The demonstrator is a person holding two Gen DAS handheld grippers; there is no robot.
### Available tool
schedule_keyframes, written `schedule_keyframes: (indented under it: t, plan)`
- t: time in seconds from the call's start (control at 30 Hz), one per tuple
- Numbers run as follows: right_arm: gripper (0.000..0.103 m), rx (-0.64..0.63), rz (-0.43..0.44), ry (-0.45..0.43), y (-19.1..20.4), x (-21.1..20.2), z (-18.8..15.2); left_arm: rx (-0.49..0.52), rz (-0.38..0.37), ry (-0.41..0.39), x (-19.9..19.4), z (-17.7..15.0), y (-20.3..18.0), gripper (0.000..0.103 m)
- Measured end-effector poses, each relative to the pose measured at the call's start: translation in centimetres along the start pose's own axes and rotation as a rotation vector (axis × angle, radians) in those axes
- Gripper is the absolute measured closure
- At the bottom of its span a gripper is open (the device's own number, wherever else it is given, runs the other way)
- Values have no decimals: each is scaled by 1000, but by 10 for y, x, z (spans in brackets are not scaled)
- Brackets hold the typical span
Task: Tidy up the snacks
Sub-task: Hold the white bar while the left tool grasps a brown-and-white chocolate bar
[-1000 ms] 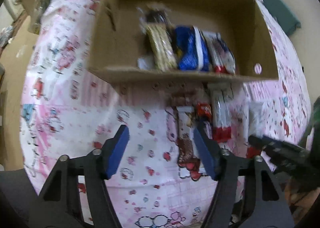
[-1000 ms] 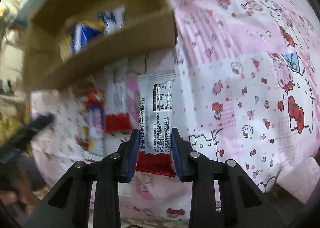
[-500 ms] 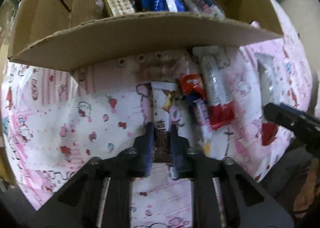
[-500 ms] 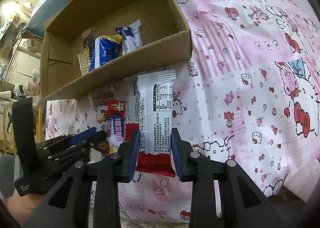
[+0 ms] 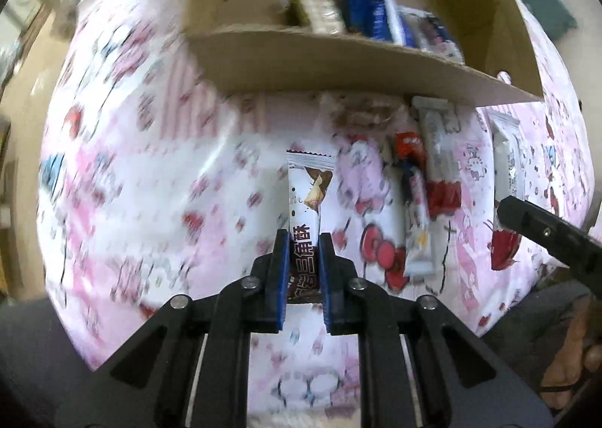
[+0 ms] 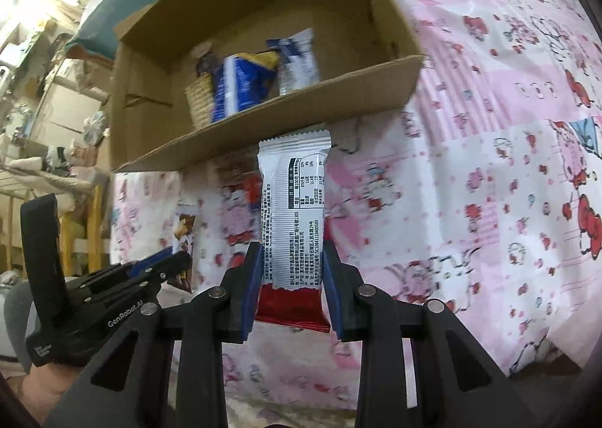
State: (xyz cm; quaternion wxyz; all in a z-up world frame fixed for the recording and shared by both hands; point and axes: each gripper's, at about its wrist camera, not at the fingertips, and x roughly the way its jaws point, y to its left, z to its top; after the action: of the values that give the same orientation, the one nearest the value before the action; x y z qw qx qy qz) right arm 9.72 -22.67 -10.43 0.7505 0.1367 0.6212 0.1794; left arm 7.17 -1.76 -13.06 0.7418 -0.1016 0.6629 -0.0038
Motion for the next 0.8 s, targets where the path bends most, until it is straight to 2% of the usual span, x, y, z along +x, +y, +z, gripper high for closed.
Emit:
schedule_keyframes:
  t: [0.03,0.07,0.23,0.4,0.6,0.8]
  plan:
    - [71,-4,13,-3,4,-1,-1,-51,-51,25,-7,-1,7,91]
    - [71,-8,35,-3,7,-3,-2,-66,-59,16,-16,-5,9,91]
    - [71,-59,139,-23,27,-14,-7,-10,-7,-148,-74,-5,12,91]
    - [71,-105,229,-158,39,-45,0,-22,-7,-275,-118,19,36,91]
    - [71,-94,241,-294,34,-73,22,-20,-16,-355,-140,46,32,91]
    - [71,-47,207,-329,19,-73,58,16,-10,-378,-136,70,16,91]
